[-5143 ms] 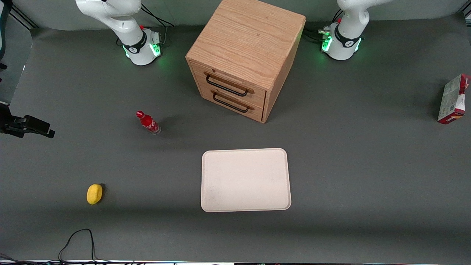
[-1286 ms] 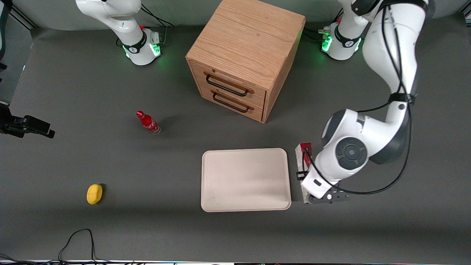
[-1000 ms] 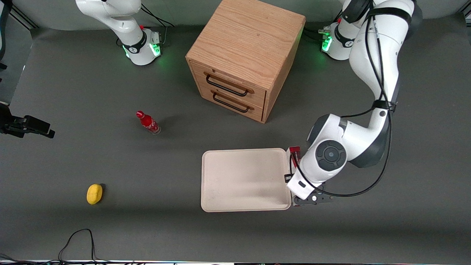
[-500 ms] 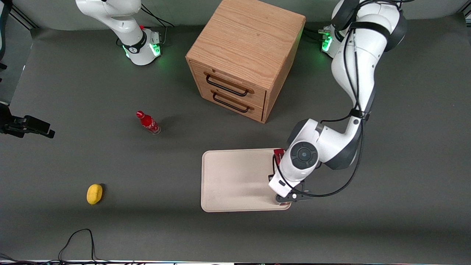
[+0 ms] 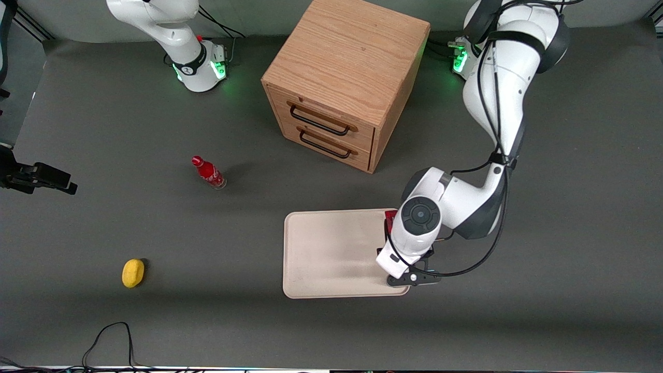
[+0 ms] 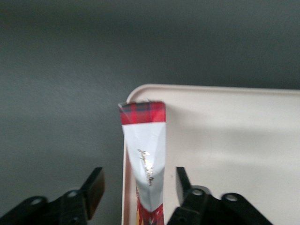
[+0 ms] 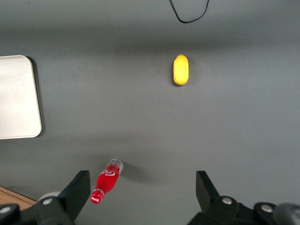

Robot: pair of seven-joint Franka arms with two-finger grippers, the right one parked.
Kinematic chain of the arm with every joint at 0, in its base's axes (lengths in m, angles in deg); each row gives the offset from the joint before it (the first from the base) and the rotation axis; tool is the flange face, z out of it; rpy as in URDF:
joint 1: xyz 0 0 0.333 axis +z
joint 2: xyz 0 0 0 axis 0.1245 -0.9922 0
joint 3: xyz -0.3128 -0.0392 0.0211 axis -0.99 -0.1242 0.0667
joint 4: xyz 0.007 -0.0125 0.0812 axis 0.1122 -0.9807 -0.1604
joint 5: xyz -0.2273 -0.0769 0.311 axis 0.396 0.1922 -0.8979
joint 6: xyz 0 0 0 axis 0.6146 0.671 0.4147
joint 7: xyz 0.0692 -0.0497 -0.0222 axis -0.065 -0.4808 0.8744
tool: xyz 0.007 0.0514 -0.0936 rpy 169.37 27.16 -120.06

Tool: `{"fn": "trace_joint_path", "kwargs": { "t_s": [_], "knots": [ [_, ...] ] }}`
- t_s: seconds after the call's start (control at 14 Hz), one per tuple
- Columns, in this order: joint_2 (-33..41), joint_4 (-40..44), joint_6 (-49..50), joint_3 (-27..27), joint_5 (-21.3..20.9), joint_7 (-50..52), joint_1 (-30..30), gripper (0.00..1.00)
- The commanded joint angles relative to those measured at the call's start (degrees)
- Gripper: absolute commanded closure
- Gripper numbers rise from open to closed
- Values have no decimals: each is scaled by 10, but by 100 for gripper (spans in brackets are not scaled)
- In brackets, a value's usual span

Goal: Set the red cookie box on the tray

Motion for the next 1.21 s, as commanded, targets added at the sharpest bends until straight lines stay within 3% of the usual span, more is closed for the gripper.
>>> {"fn": "trace_joint_path", "kwargs": {
  "t_s": [0.0,0.14,0.36,0.5,0.71,1.14],
  "knots": [
    [116,-57,50,6,46,-36,47,0],
    [193,-102,95,6,92,-122,106,0],
    [272,-128,203,9,104,-255,199,0],
    [329,-174,228,33,137,-302,254,0],
    [420,-267,234,70,147,-344,280,0],
    [620,-430,251,42,138,-360,286,0]
  ]
}}
